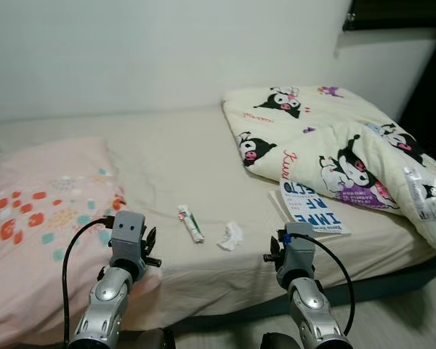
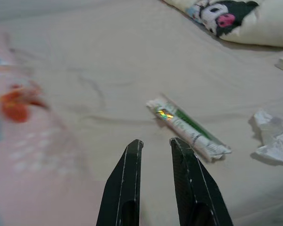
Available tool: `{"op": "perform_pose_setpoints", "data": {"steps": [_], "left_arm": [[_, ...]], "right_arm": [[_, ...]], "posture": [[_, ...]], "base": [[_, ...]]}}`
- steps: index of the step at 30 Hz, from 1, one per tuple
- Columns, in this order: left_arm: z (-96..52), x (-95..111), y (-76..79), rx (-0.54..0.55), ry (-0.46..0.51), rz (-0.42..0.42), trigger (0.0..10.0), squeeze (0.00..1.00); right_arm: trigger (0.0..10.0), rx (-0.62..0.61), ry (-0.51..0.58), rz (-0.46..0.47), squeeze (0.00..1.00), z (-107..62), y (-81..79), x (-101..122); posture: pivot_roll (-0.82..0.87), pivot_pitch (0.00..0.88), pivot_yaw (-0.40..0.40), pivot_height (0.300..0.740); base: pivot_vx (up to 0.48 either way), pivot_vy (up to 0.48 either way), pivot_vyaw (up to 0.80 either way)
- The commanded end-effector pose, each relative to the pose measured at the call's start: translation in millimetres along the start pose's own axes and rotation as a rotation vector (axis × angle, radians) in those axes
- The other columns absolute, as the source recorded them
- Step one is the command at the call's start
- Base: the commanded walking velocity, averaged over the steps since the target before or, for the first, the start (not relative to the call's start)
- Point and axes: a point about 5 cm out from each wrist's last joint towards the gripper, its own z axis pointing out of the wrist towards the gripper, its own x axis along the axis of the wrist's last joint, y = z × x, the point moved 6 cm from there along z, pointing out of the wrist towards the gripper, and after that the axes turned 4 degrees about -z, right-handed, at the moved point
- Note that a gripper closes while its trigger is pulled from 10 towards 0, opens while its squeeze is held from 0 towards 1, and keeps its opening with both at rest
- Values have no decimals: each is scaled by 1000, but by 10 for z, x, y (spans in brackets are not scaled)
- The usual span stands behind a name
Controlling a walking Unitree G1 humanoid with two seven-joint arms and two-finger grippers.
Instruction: Clean up the room
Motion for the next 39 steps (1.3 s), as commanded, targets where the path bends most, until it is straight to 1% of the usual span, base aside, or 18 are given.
{"op": "perform_pose_setpoints", "data": {"steps": [1, 2, 5, 8, 9, 10, 12, 13, 16, 17, 18, 19, 20, 22, 26, 27, 35, 39], "left_arm": [[3, 19, 9, -4, -1, 13, 10000, 0], [3, 19, 9, -4, -1, 13, 10000, 0], [-22, 110, -102, 22, 25, 16, 10000, 0], [-40, 161, -146, 26, 42, 24, 10000, 0], [-70, 230, -178, 22, 66, 37, 10000, 0], [-70, 230, -178, 22, 66, 37, 10000, 0], [-175, 388, -201, 1, 124, 53, 10000, 0], [-175, 388, -201, 1, 124, 53, 10000, 0], [-363, 563, -164, -51, 185, 80, 10000, 0], [-430, 609, -154, -62, 196, 91, 10000, 0], [-473, 638, -147, -68, 202, 98, 10000, 0], [-534, 685, -137, -76, 211, 117, 10000, 0], [-534, 685, -137, -76, 211, 117, 10000, 0], [-656, 794, -124, -90, 228, 161, 10000, 0], [-745, 895, -139, -84, 244, 178, 10000, 0], [-818, 978, -152, -86, 251, 205, 10000, 0], [-931, 1094, -116, -125, 233, 257, 10000, 0], [-963, 1099, -91, -152, 213, 274, 10000, 0]], "right_arm": [[10000, 14, 24, 12, 0, 17, -46, 71], [10000, 14, 24, 12, 0, 17, -46, 71], [10000, 57, 50, 31, 0, 89, -174, 209], [10000, 78, 53, 49, 0, 132, -228, 261], [10000, 92, 42, 58, 980, 191, -267, 300], [10000, 92, 42, 58, 980, 191, -267, 300], [10000, 138, 26, 63, 1000, 299, -364, 385], [10000, 138, 26, 63, 1000, 299, -364, 385], [10000, 196, 27, 66, 1000, 389, -488, 514], [10000, 212, 26, 65, 1000, 412, -519, 552], [10000, 222, 25, 65, 1000, 425, -537, 575], [10000, 234, 22, 67, 1000, 440, -561, 597], [10000, 234, 22, 67, 1000, 440, -561, 597], [10000, 260, 11, 59, 1000, 464, -617, 629], [10000, 286, 6, 61, 1000, 481, -670, 661], [10000, 320, 0, 59, 1000, 492, -743, 698], [10000, 351, -40, 35, 1000, 517, -842, 720], [10000, 350, -99, -31, 1000, 512, -856, 621]], "posture": [[105, 15, -15, 586], [105, 15, -15, 586], [109, 36, -25, 586], [111, 41, -28, 586], [128, 64, -49, 586], [128, 64, -49, 586], [164, 115, -76, 586], [164, 115, -76, 586], [180, 143, -87, 586], [207, 179, -104, 586], [207, 179, -104, 586], [233, 213, -120, 586], [233, 213, -120, 586], [257, 239, -132, 586], [281, 266, -141, 586], [305, 298, -146, 586], [333, 331, -148, 586], [344, 339, -140, 586]], "base": [[0, 0, 0], [0, 0, 0], [0, 0, 0], [0, 0, 0], [0, 0, 0], [0, 0, 0], [0, 0, 0], [0, 0, 0], [0, 0, 0], [0, 0, 0], [0, 0, 0], [0, 0, 0], [0, 0, 0], [0, 0, 0], [0, 0, 0], [0, 0, 0], [0, 0, 0], [0, 0, 0]]}}
